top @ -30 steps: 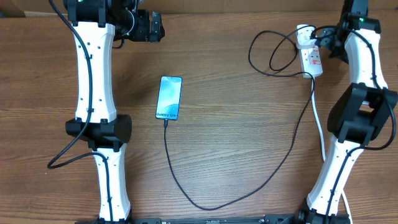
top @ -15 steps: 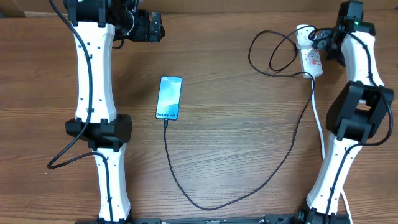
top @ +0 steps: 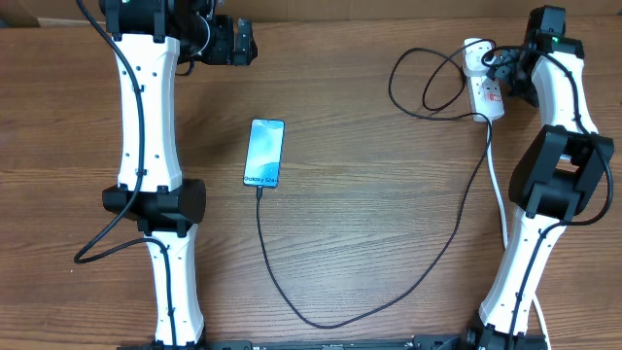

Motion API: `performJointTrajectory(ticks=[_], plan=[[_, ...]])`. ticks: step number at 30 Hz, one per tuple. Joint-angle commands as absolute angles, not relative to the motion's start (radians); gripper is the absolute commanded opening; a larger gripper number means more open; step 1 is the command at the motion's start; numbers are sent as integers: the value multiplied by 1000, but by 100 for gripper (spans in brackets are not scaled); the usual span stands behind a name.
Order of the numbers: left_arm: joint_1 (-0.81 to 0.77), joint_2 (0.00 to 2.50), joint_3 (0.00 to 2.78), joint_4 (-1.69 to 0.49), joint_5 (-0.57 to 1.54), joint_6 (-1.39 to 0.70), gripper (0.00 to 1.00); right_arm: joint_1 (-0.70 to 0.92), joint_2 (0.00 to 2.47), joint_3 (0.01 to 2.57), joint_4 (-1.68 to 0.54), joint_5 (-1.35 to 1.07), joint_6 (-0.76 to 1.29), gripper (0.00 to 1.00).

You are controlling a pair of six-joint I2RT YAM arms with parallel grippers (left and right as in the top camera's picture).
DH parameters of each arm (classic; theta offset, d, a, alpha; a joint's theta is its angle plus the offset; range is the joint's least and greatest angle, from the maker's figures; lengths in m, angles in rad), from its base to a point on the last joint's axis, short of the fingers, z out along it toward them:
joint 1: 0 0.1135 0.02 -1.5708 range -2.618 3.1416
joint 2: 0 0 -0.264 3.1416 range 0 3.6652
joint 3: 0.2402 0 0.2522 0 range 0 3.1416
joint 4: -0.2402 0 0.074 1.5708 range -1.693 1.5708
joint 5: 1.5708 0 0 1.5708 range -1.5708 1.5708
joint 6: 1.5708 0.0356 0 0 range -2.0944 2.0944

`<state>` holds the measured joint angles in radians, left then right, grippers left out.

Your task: Plug charger to phone and switch on socket

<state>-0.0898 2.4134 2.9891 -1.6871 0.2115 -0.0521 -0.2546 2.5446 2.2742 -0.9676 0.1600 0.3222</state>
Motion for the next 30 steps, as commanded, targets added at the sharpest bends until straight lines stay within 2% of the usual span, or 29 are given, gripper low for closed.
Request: performJointTrajectory(ticks=[1, 19, 30], plan=[[-92, 2405, 3004, -1689, 206, -52, 99, -258, 2602, 2277, -999, 157, 322, 85], [-92, 2405, 3004, -1689, 206, -52, 99, -251, 2603, 2283, -1005, 179, 325, 85], [-92, 2405, 3004, -1689, 206, -52, 99, -247, 2603, 2397, -1061, 152, 306, 85]])
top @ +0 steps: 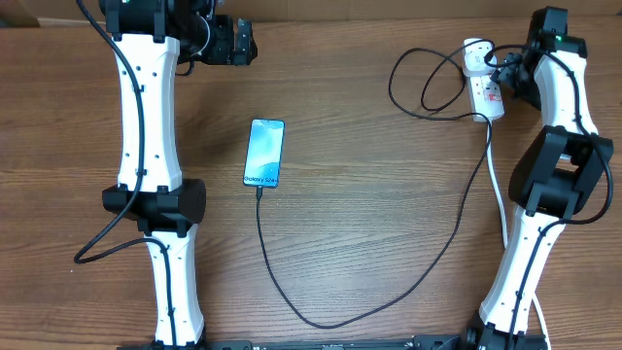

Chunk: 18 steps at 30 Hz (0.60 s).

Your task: Plug charger to phone and switch on socket

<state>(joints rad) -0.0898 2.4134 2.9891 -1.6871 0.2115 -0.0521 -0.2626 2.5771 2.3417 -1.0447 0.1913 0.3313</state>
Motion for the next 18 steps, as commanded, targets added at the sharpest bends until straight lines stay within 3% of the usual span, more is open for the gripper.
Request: performJointTrajectory(ticks=[1, 18], plan=[[-92, 2405, 3004, -1689, 206, -52, 100, -247, 2603, 2411, -1069, 152, 306, 85], [-92, 2405, 3004, -1689, 206, -52, 100, -246, 2604, 2439, -1086, 102, 307, 86]])
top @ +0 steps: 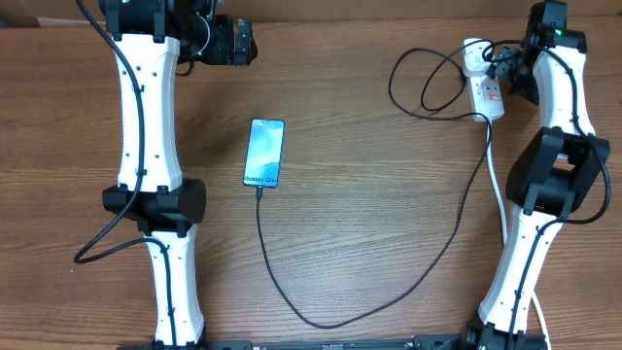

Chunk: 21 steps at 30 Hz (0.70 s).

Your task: Plug charger to phone and switch on socket

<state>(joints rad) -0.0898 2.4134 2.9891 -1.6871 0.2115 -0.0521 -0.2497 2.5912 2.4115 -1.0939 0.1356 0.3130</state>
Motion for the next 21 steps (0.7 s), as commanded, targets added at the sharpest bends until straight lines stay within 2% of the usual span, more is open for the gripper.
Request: performJointTrajectory(ticks=[1, 14, 21], plan=[[-92, 2405, 3004, -1689, 205, -52, 100, -246, 2604, 2434, -1082, 101, 310, 86], [-92, 2405, 3004, -1689, 206, -52, 99, -236, 2606, 2278, -1018, 76, 310, 85], [-92, 2405, 3004, -1689, 206, -52, 99, -235, 2606, 2277, -1026, 71, 310, 85]])
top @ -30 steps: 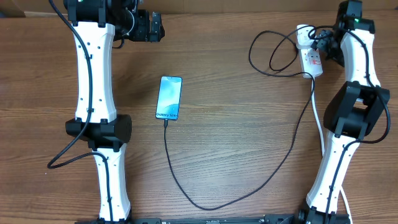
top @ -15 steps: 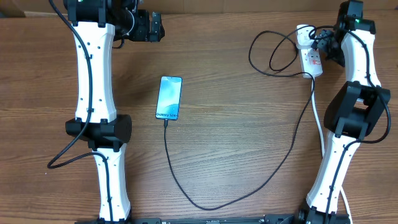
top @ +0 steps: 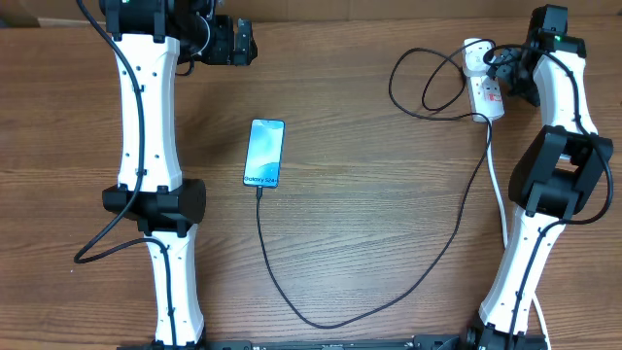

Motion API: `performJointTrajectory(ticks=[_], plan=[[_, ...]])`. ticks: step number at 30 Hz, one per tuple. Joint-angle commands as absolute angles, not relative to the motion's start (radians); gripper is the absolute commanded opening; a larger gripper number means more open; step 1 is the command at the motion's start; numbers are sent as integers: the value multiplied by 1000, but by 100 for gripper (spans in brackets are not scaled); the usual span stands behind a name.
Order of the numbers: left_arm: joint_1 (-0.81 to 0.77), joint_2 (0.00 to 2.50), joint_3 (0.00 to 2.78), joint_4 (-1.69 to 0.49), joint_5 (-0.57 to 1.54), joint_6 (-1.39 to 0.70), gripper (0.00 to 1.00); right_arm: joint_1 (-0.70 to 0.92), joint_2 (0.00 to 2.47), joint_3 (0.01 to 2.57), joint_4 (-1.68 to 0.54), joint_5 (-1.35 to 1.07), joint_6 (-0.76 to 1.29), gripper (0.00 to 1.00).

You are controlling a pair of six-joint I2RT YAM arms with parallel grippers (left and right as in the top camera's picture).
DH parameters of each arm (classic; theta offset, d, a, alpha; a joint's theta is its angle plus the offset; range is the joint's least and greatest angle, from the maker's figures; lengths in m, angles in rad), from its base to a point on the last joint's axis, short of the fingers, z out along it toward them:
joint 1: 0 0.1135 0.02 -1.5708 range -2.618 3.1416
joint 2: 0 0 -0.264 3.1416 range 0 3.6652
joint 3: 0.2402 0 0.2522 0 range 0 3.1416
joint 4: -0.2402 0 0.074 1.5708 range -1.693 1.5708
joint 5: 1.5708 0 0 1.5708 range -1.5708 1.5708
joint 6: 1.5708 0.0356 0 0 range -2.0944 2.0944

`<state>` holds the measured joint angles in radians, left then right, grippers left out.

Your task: Plug charger to phone and switch on socket

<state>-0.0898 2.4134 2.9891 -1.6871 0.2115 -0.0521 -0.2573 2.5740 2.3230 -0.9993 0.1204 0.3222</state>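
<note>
The phone (top: 264,154) lies face up mid-table with its screen lit. The black charger cable (top: 260,209) is plugged into its near end, loops along the front of the table and runs back to the white power strip (top: 486,97) at the far right. A white charger plug (top: 473,53) sits in the strip's far end. My right gripper (top: 500,66) hovers right at the strip, over its far half; its fingers are too dark to read. My left gripper (top: 243,44) rests at the far left, well away from the phone.
Loose loops of black cable (top: 423,83) lie left of the strip. The strip's own white lead (top: 499,194) runs toward the front beside the right arm's base. The table's back edge is close behind both grippers.
The right arm's wrist has shifted slightly right and down; its gripper stays at the strip. Phone, cable and left arm are unchanged.
At every moment the cable was in the lit phone and the left arm was parked at the back. The right gripper stayed at the power strip's far half, with only small shifts of the wrist between moments.
</note>
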Motion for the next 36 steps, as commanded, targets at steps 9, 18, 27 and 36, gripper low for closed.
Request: performJointTrajectory(ticks=[9, 18, 27, 36], plan=[[-92, 2405, 3004, -1689, 206, -52, 99, -219, 2605, 2277, -1065, 33, 294, 85], [-92, 2405, 3004, -1689, 206, -52, 99, -179, 2605, 2277, -1110, 9, 253, 85], [-92, 2405, 3004, -1689, 206, -52, 99, -192, 2603, 2302, -1126, 9, 260, 86], [-92, 2405, 3004, -1689, 206, -52, 100, -199, 2472, 2397, -1163, 10, 256, 87]])
